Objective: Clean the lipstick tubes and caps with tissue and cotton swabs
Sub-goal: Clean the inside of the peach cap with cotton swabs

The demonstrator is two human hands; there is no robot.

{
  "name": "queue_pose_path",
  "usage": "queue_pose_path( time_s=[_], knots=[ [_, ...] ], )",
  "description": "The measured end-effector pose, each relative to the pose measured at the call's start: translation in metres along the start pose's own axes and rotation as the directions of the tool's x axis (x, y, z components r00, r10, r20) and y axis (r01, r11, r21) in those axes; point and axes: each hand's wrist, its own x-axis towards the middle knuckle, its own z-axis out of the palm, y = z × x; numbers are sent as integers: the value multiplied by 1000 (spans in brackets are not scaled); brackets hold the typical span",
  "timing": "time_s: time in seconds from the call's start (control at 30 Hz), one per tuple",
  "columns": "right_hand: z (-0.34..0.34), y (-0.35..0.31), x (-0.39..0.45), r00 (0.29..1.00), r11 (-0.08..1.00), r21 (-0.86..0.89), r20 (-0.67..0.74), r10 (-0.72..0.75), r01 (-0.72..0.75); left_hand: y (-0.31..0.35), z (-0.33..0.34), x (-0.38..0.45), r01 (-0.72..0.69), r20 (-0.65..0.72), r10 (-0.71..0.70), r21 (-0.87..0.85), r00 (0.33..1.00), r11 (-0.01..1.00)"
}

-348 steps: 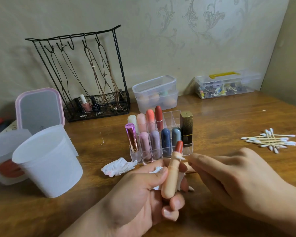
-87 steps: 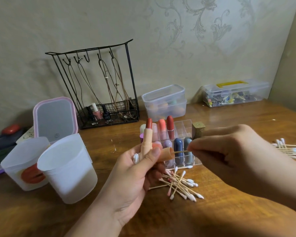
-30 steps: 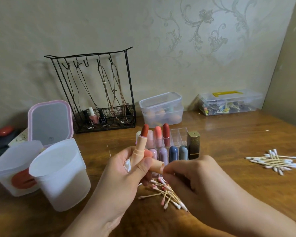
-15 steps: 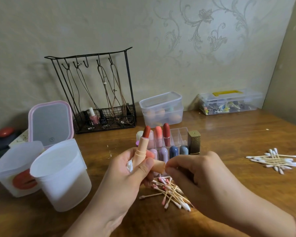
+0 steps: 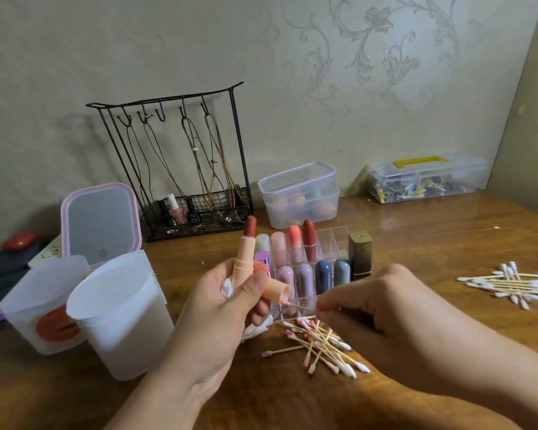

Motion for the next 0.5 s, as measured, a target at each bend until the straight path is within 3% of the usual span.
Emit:
queue_pose_path(
  time_s=[0.13, 0.23, 0.3, 0.37, 0.43, 0.5],
  knots=[
    [-5, 6, 1, 993, 1000, -22, -117, 20, -23, 2, 3, -2, 29, 23, -29, -17, 999, 999],
    [-2, 5, 0, 1000, 999, -53, -20, -3, 2, 3, 4, -3, 33, 21, -32, -9, 999, 999],
    [-3, 1, 0, 1000, 1000, 27, 28, -10, 9, 3, 5, -3, 34, 16, -33, -10, 999, 999],
    [-4, 0, 0, 998, 998, 68, -66, -6, 10, 2, 6, -4, 21, 22, -21, -4, 1000, 1000],
    [-1, 0, 0, 986, 1000, -3, -165, 17, -17, 2, 7, -4, -3, 30, 2, 13, 1000, 1000],
    [8, -3, -1, 989, 996, -69, -138, 46, -56, 1, 7, -4, -19, 26, 18, 25, 1000, 1000]
  ],
)
